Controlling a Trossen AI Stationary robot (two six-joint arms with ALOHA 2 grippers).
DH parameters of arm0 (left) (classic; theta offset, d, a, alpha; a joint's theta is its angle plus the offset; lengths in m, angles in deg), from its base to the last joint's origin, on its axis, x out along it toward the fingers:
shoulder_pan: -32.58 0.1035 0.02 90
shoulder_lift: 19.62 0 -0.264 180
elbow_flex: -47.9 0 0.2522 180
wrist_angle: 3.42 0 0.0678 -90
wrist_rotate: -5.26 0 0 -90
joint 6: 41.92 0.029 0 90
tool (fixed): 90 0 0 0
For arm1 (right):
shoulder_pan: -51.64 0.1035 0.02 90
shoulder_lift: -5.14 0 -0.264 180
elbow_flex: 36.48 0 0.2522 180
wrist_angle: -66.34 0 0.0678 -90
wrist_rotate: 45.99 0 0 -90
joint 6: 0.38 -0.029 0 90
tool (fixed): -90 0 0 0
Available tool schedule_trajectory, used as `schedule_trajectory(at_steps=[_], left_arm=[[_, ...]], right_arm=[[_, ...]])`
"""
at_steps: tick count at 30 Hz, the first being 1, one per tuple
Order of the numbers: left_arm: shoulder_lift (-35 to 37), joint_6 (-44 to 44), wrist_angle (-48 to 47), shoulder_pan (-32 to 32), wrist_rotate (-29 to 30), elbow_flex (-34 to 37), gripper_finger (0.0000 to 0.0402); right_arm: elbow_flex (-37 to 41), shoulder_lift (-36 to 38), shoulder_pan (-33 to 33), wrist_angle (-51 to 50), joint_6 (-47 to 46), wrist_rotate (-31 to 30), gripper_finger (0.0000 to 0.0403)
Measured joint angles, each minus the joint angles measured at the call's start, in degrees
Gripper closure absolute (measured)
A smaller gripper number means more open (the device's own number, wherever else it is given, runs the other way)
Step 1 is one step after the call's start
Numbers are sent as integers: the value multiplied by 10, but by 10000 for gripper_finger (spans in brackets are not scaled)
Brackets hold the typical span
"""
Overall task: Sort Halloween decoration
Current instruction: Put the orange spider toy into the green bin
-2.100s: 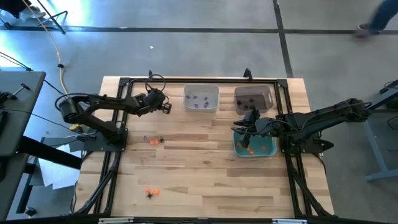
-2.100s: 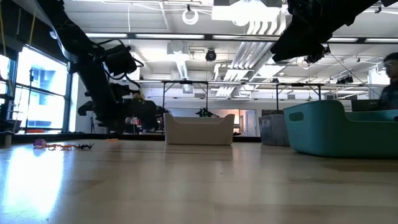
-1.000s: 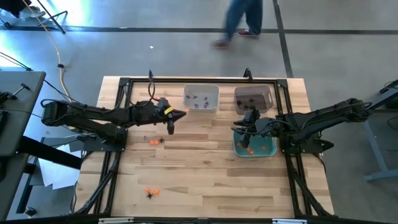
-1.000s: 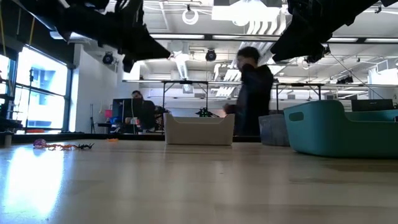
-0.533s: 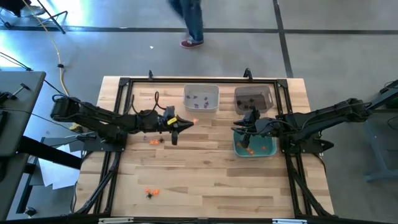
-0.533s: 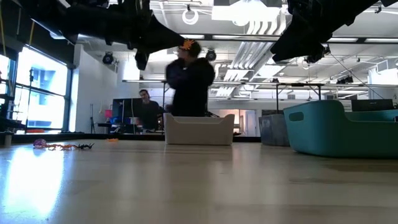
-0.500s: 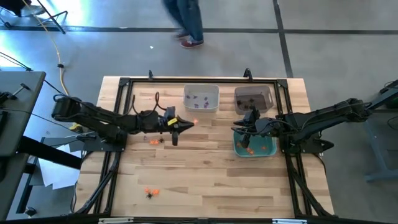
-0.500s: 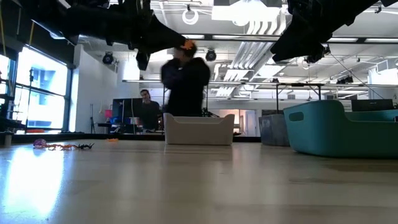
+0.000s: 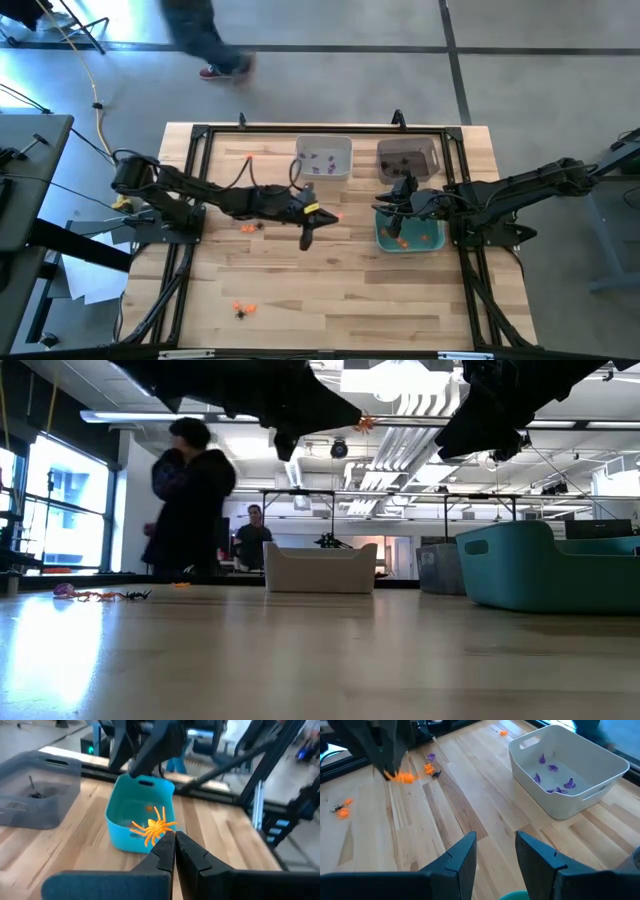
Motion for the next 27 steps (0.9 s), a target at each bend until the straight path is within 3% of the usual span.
schedule_trajectory(at_steps=[6, 20, 27], left_arm=[[-14, 30, -9, -9, 2, -37, 401], [-14, 30, -4, -9, 40, -42, 401], [-14, 42, -1, -9, 39, -42, 402]], right_arm=[[0, 0, 0, 0, 24, -14, 269], [0, 0, 0, 8, 24, -27, 269], [0, 0, 0, 18, -4, 9, 269]])
